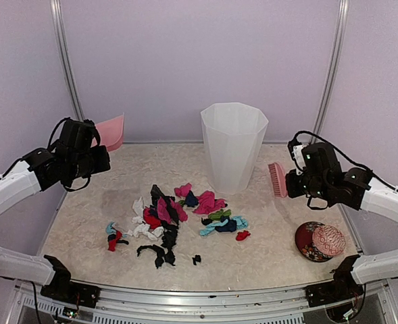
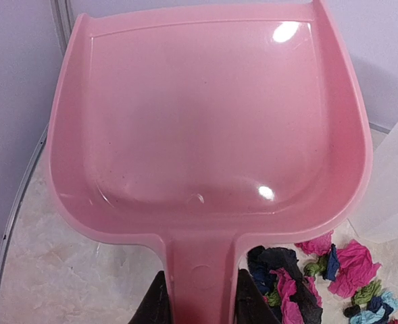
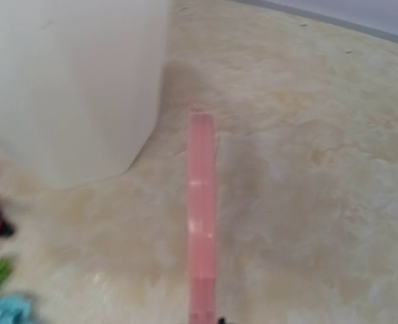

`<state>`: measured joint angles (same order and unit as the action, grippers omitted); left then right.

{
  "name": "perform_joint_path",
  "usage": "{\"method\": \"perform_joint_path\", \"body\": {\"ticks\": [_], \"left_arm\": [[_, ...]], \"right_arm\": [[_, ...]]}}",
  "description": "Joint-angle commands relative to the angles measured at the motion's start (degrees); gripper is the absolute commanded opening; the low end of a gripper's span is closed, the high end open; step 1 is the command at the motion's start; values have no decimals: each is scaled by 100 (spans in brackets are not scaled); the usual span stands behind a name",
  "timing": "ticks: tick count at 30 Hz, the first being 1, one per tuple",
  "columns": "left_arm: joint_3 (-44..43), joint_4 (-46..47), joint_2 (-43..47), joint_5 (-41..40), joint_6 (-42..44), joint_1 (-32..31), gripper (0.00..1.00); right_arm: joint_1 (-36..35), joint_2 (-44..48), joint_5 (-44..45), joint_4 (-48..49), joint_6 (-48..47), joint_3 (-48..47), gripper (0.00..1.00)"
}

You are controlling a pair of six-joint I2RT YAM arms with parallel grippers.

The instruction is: Sweep away the paper scraps from the table

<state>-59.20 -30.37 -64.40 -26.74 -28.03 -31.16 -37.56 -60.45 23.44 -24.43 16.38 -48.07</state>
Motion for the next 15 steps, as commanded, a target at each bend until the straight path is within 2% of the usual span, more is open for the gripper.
{"method": "perform_joint_path", "body": {"ticks": [1,7,12,15], "left_arm": [[-15,51,391,634,547,25,0],[49,76,624,1174,826,11,0],[94,-15,775,1164,925,13,0],[211,18,934,1007,991,22,0]], "right_arm": [[342,-349,-11,1104,210,-31,0],[487,-1221,156,2260,539,-223,0],[522,-2153,-69,2420,1360,-633,0],[522,-2454,-273,2837,1739,-598,0]]}}
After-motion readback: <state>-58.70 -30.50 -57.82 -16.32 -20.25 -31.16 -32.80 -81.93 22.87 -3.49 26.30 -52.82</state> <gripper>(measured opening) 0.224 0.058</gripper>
